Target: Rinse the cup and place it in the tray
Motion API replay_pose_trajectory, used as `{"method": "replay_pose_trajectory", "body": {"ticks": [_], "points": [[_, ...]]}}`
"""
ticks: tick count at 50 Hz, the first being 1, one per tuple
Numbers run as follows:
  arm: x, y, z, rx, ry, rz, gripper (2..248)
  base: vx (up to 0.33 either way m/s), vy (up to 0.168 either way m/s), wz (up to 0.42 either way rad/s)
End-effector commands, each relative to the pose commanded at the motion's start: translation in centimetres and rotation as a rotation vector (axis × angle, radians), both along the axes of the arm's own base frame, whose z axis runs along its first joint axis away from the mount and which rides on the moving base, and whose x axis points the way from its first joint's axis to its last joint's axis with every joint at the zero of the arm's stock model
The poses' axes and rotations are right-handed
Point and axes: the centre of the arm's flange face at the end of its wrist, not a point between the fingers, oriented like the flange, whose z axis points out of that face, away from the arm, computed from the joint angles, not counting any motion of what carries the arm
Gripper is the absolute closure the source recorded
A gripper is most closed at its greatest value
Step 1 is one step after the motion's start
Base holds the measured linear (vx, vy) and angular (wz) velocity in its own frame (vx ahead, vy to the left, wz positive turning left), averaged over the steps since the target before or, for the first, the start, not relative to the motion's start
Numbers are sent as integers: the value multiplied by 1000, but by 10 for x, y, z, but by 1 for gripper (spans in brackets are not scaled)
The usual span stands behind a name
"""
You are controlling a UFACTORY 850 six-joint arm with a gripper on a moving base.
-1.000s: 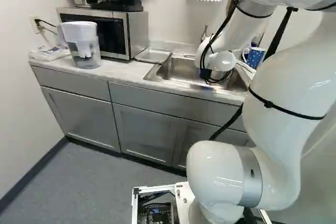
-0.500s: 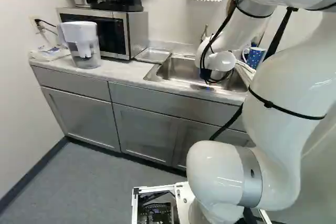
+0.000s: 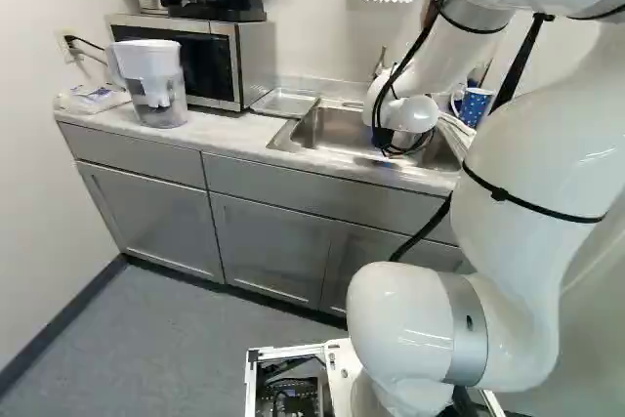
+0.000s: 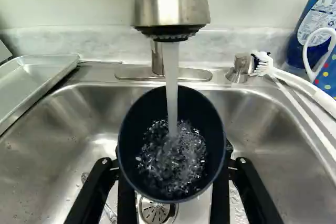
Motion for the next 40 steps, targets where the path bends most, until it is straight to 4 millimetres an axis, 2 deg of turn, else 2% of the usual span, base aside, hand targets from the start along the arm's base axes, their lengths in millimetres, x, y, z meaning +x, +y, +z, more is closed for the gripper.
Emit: {"method": "replay_pose_trajectory", "body": {"ticks": [40], "points": [[0,0,0,0,0,0,125,0,0,0]]}}
